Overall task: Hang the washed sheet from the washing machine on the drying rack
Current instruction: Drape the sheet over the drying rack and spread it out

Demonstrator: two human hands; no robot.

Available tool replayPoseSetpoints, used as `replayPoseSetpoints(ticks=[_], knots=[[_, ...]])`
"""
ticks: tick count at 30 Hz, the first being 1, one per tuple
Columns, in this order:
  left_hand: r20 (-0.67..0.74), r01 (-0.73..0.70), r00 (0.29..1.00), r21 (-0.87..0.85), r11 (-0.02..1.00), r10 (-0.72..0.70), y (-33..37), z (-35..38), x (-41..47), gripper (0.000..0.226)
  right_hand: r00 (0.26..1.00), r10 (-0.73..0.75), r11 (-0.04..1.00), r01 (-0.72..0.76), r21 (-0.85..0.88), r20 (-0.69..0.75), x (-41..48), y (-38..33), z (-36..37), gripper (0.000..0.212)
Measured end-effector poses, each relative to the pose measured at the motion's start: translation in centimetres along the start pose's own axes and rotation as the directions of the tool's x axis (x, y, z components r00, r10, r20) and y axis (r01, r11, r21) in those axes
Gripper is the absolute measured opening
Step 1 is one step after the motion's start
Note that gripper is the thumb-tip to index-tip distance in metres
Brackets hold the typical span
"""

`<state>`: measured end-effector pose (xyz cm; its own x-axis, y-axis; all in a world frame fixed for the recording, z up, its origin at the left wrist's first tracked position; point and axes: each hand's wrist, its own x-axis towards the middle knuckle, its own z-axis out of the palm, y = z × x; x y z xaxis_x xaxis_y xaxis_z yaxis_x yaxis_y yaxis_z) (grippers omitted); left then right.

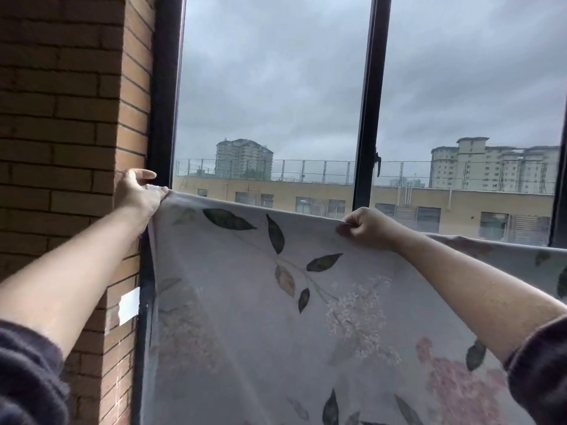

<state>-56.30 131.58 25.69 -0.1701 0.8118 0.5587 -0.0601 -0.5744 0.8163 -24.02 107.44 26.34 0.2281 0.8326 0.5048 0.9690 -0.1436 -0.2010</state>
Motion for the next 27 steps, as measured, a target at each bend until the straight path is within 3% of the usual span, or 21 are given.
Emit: replayPoseSetpoints(ticks=[3, 6, 8, 12, 16, 19, 22, 27], knots=[[-0.047, -0.011, 0.999, 0.143, 0.99, 0.018, 1.3, 0.4, 1.4, 0.029, 0.995, -0.021, 0.995, 0.011, -0.099, -0.096, -0.1, -0.9, -0.6, 0.041], [0.012, 0.11, 0.993, 0.282, 0.953, -0.118, 0.4, 1.0, 1.8, 0.025, 0.996, -0.03, 0.954, 0.003, -0.299, -0.084, -1.1, -1.4, 0.1, 0.019], [0.014, 0.143, 0.988, 0.304, 0.942, -0.154, -1.0, 1.1, 1.0, 0.015, 0.989, -0.067, 0.928, 0.013, -0.373, -0.13, -1.9, -1.4, 1.2, 0.023], [0.065, 0.153, 0.983, 0.207, 0.966, -0.17, -4.4, 2.0, -2.7, 0.014, 0.95, -0.162, 0.942, 0.067, -0.33, -0.268, -4.0, -0.3, 4.2, 0.035], [0.283, 0.195, 0.942, -0.033, 0.98, -0.178, -9.3, 2.3, -8.0, 0.045, 0.921, -0.238, 0.932, 0.129, -0.338, -0.307, -7.6, 1.6, 8.5, 0.044], [0.436, 0.259, 0.869, 0.002, 0.966, -0.234, -13.9, 2.7, -12.7, 0.062, 0.925, -0.252, 0.926, 0.144, -0.35, -0.286, -11.5, 3.4, 12.5, 0.051], [0.479, 0.278, 0.833, 0.071, 0.958, -0.277, -16.6, 3.4, -18.1, 0.075, 0.927, -0.286, 0.907, 0.181, -0.381, -0.242, -15.5, 4.7, 15.7, 0.053], [0.532, 0.402, 0.741, 0.138, 0.905, -0.41, -18.9, 5.5, -28.3, 0.072, 0.919, -0.296, 0.925, 0.208, -0.317, -0.26, -22.0, 6.5, 18.2, 0.05]])
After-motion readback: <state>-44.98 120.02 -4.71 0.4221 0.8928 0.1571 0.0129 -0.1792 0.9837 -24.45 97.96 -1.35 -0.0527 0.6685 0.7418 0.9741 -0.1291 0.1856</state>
